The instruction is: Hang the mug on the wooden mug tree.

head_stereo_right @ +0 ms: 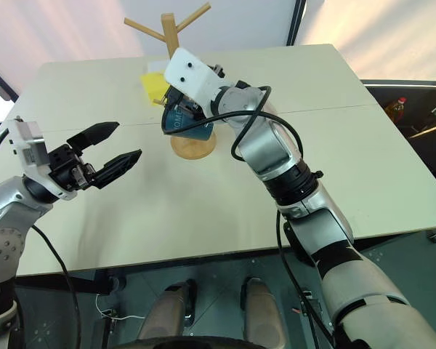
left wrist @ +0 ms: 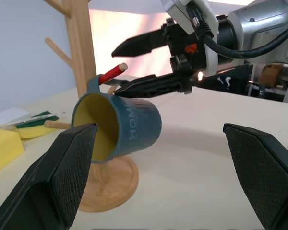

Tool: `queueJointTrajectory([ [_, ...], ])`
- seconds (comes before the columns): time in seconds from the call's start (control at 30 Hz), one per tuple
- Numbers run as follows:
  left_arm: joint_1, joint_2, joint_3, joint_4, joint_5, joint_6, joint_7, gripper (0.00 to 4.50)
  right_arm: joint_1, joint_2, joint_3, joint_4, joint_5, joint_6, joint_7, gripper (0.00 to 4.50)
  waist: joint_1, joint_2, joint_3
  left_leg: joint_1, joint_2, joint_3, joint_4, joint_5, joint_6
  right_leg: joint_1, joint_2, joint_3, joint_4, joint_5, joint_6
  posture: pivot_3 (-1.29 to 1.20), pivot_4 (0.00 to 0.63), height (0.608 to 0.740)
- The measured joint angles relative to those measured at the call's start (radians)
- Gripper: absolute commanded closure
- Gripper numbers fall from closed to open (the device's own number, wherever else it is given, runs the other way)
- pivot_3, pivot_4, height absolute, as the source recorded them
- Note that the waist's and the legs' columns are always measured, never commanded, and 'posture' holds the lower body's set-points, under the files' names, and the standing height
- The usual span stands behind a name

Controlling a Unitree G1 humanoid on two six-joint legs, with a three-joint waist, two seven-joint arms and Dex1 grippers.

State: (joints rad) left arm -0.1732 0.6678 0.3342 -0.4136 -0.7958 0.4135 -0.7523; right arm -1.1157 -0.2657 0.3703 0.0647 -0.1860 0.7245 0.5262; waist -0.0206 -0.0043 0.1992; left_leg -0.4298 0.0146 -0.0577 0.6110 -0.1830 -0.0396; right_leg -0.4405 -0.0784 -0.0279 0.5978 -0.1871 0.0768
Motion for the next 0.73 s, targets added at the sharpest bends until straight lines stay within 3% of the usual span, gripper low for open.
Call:
queueJointTrajectory([
  [0.13, -0.008, -0.007, -0.002, 0.000, 0.002, 0.000, 0.020, 0.00, 0.015, -0.042, -0.015, -0.043, 0.005, -0.021, 0.007, 0.56, 0.004, 0.000, 0.000, 0.000, 0.000, 0.000, 0.000, 0.000, 0.000, 0.000, 0.000, 0.000, 0.000, 0.000, 0.000, 0.00, 0.150, 0.740],
  [0.23, -0.010, -0.018, 0.004, 0.017, 0.022, -0.001, 0.067, 0.00, 0.069, -0.112, -0.099, -0.113, 0.037, -0.080, 0.035, 0.56, 0.010, -0.001, 0.000, 0.000, 0.000, 0.000, 0.000, 0.000, 0.000, 0.001, 0.000, 0.000, -0.001, 0.000, 0.000, 0.00, 0.150, 0.740],
  [0.5, 0.031, -0.128, 0.044, 0.212, 0.202, -0.106, 0.239, 0.00, 0.460, -0.091, -0.443, -0.204, 0.388, -0.176, 0.153, 0.56, 0.003, -0.002, -0.001, 0.004, 0.001, 0.000, 0.000, 0.000, 0.000, 0.005, 0.001, 0.000, -0.001, 0.000, 0.000, 0.00, 0.150, 0.740],
  [0.73, 0.082, -0.181, 0.056, 0.353, 0.302, -0.189, 0.308, 0.00, 0.665, -0.059, -0.495, -0.105, 0.460, -0.292, 0.151, 0.56, 0.004, -0.003, -0.001, 0.003, 0.001, 0.000, 0.001, 0.000, 0.000, 0.005, 0.000, 0.000, -0.003, 0.000, 0.000, 0.00, 0.150, 0.740],
])
